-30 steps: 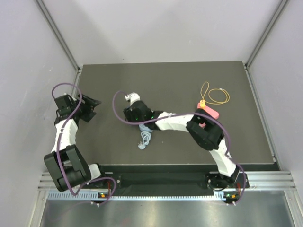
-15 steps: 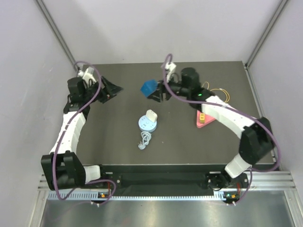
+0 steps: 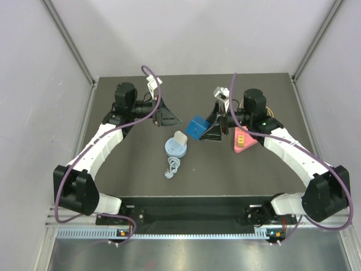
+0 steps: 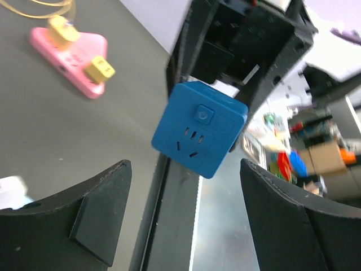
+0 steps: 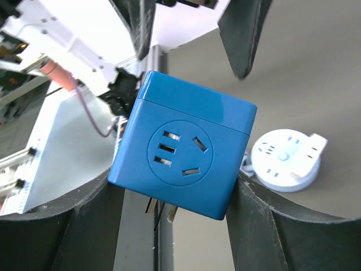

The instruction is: Insert the plug

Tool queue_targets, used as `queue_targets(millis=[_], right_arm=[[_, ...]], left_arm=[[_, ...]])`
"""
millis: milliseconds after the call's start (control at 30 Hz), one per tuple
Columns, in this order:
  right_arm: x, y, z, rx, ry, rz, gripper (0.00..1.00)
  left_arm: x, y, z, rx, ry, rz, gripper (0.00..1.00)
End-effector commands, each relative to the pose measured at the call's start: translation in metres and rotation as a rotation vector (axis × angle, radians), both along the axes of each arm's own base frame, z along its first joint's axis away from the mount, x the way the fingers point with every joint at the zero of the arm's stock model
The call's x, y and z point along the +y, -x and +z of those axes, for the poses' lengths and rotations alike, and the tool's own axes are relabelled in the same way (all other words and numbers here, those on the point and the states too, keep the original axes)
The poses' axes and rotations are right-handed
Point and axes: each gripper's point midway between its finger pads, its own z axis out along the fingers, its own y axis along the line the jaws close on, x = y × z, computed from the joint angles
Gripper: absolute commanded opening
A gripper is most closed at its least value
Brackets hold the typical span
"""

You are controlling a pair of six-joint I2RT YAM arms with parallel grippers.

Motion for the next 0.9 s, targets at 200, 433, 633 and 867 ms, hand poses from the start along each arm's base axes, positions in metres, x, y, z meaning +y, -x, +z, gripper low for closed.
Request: queue_targets(millis=[200,433,633,867], right_arm=[[-0.001,0.026,0.032,-0.070,-0.093,0.128,0.00],[0.002,0.034,0.040,-0.071,-0.136,0.169,0.00],[0.009,0.042,0.031,-0.052,-0.131,0.221,0.00],[0.013,0.043,0.028,-0.058,-0.143,0.229,0.00]], left_arm=[[-0.023,0.044,0.032,-0.160,0.039,-0.205,0.83],[-0.035,0.051,0.021,-0.136,0.020,-0.239,0.82],[-0.045,0.060,0.019,-0.102,0.037,-0.278,0.80],[-0.050,0.069,0.007,-0.067,0.029,-0.315,0.72]])
